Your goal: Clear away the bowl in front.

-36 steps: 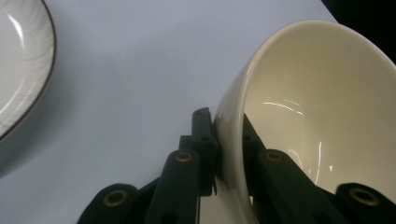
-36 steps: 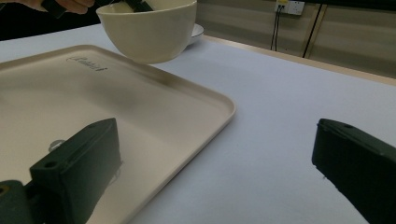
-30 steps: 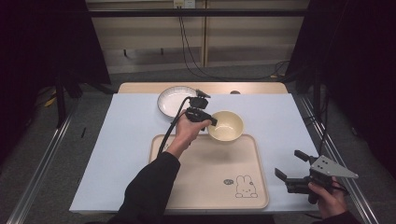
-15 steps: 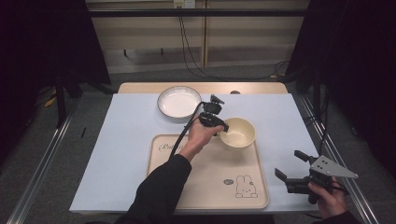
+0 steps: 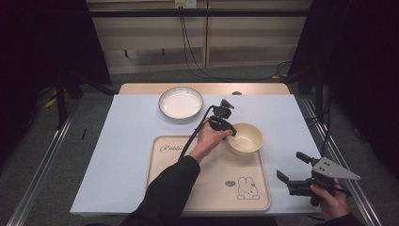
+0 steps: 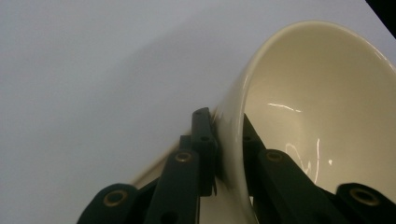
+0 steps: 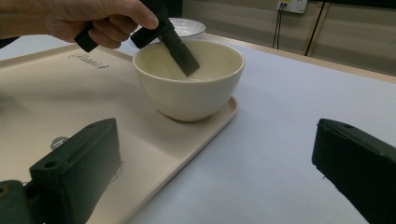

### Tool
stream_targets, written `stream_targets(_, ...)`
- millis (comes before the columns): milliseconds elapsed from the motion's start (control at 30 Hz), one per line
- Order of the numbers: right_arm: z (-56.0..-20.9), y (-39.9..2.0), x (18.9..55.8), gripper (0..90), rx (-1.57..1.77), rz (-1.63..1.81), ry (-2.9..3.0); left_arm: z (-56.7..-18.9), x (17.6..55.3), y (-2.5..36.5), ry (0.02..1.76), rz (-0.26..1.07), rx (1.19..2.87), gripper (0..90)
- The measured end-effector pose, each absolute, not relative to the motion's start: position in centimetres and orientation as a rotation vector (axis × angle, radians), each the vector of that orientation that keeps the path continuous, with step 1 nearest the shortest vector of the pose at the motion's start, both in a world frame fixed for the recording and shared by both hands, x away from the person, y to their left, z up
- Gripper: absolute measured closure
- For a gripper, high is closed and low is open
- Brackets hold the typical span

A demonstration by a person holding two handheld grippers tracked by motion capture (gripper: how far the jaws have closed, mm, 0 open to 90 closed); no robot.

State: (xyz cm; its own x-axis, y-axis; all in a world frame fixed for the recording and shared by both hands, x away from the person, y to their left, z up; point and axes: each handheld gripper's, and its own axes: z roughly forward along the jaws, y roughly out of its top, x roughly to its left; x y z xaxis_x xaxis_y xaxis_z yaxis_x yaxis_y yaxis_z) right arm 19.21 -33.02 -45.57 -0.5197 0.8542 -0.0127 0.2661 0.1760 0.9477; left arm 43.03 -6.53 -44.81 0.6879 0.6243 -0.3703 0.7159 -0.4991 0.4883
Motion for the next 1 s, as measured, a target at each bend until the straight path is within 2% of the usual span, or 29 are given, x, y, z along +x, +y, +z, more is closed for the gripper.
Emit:
stream_targets(833,-45.5,-33.1,19.1,0.7,1.051,1.349,1.893,-45.4,42.5,-6.8,1.004,-0.15,2.237,81.4)
stream_targets(1000,-45.5,-33.1,19.1,0.7,1.05,1.35,1.893,-45.9,42.4,-6.5,0.974,-0.123,2.208,69.8)
